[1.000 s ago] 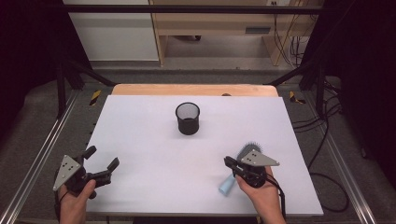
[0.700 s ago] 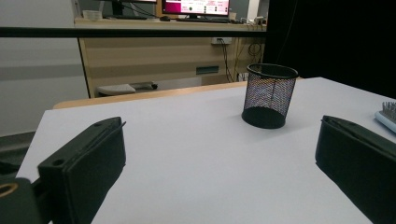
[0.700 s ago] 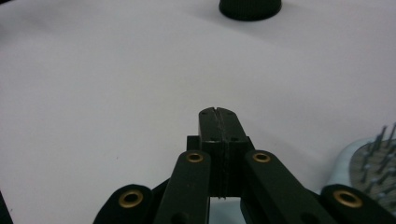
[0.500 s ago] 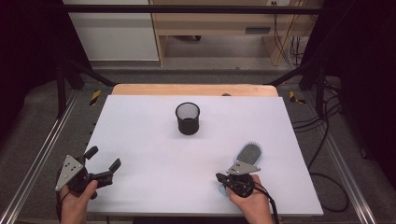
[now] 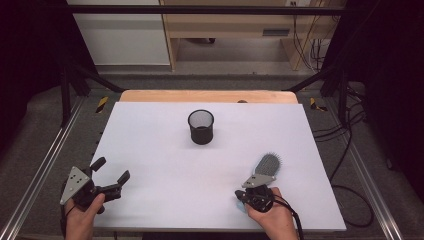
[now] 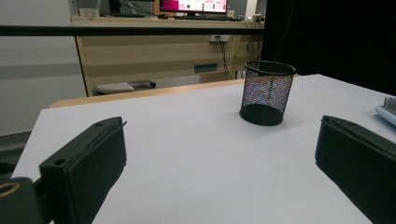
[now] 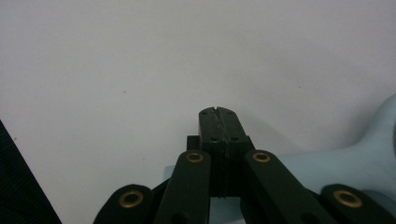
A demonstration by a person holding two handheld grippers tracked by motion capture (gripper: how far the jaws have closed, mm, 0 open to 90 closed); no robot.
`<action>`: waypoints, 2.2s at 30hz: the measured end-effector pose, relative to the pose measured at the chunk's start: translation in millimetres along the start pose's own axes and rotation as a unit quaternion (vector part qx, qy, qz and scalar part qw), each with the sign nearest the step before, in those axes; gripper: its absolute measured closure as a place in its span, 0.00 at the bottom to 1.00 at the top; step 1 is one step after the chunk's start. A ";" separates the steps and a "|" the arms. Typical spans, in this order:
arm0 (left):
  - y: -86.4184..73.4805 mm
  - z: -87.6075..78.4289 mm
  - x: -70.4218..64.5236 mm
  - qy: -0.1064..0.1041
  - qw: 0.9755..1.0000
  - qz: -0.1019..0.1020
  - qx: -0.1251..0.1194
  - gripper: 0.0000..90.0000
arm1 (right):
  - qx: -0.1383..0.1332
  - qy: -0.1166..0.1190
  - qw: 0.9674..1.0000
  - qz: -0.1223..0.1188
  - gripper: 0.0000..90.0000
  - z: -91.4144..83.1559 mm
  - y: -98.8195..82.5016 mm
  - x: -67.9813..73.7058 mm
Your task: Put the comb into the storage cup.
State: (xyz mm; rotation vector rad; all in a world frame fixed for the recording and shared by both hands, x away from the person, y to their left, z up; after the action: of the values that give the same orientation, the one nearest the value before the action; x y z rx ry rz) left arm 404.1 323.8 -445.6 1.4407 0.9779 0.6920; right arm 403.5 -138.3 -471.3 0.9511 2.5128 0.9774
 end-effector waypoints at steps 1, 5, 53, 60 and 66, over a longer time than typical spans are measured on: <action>-0.1 0.0 -0.1 0.000 1.000 0.000 0.000 0.02 | 0.002 -0.004 1.000 -0.001 1.00 -0.7 -0.4 -0.9; -0.7 0.4 0.1 0.000 1.000 0.001 0.003 0.03 | 0.011 -0.005 1.000 -0.003 1.00 -5.5 -3.4 -4.5; -1.9 -0.3 0.3 0.004 1.000 0.003 0.004 0.03 | 0.074 -0.095 0.993 0.017 1.00 -63.4 -61.1 -85.4; -2.0 -0.2 0.1 0.006 1.000 0.008 0.007 0.03 | 0.035 -0.073 0.997 0.019 1.00 -75.8 -56.4 -82.8; -1.5 -0.9 -0.6 0.007 1.000 0.009 0.005 0.03 | 0.023 -0.069 0.997 0.021 0.92 -94.0 -49.3 -88.3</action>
State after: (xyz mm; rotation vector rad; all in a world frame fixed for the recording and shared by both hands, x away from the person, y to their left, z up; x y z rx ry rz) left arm 402.8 323.6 -447.0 1.4566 0.9806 0.7119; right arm 401.6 -271.3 -434.2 1.0512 2.4192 0.8369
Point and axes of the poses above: each handheld gripper's, and its own axes: z roughly forward along the jaws, y roughly out of its top, x roughly to its left, the point moved 1 cm from there along z, roughly forward along the jaws, and after that the axes turned 6 degrees about -z, right-handed, at the moved point
